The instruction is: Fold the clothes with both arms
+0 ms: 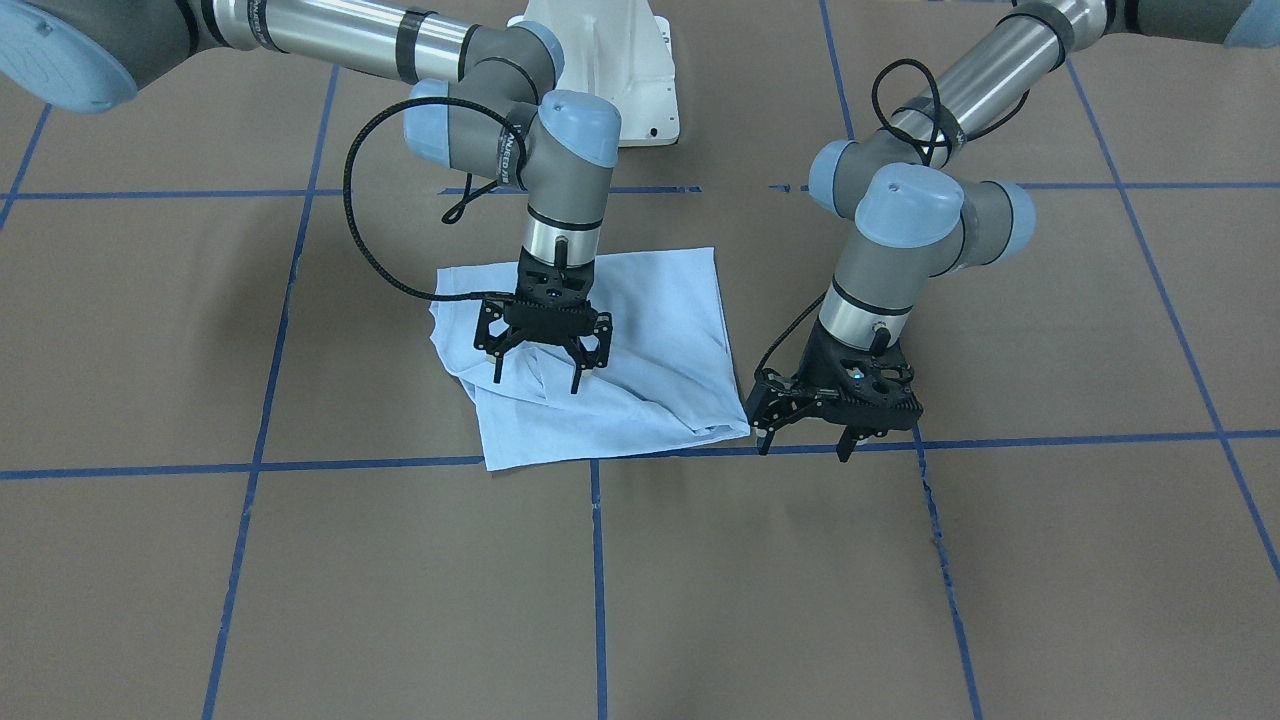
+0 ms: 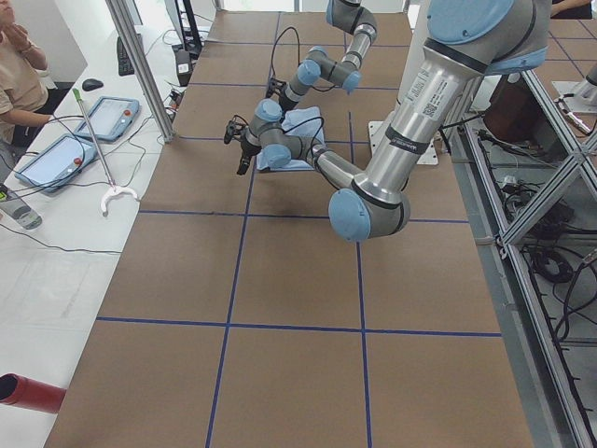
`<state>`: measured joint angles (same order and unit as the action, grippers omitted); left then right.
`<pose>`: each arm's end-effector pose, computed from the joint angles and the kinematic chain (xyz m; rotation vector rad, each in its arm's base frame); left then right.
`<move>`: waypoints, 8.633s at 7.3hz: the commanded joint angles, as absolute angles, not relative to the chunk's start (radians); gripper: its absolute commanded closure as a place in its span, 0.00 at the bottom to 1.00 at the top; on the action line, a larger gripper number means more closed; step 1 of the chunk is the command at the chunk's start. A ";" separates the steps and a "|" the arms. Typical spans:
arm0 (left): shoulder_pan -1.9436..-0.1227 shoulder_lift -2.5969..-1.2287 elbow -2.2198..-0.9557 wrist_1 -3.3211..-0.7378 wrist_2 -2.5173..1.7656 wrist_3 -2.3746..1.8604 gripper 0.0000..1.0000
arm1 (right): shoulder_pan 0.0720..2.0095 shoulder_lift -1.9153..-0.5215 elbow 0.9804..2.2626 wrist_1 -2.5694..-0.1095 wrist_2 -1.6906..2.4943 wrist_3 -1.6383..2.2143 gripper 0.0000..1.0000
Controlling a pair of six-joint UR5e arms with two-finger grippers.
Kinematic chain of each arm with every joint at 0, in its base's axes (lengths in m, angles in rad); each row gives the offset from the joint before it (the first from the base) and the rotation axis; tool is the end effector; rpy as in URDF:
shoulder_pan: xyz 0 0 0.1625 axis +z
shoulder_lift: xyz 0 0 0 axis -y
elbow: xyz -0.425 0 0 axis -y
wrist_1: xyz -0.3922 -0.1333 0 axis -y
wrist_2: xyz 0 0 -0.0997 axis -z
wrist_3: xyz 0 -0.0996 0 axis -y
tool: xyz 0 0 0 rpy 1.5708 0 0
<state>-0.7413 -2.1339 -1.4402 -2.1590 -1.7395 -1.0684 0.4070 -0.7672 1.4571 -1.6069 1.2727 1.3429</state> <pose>0.4514 -0.5713 0.3238 0.4684 0.9176 -0.1313 -0.6202 -0.4444 0.2228 0.4769 -0.5282 0.2689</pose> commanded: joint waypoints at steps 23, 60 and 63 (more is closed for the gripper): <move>-0.739 -2.134 -1.440 -2.158 -1.740 -1.071 0.00 | 0.488 -0.756 1.448 -1.515 1.321 1.258 0.00; -1.566 -1.362 -1.807 -1.690 -2.325 0.176 0.00 | 1.540 -1.719 1.835 -1.749 2.267 -0.005 0.00; -1.568 -1.356 -1.812 -1.690 -2.326 0.176 0.00 | 1.540 -1.755 1.835 -1.655 2.273 -0.002 0.00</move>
<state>-1.5672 -1.3583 -1.8112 -1.6906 -2.3253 0.1762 1.5401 -1.7486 1.8338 -1.6679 2.2701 -0.0026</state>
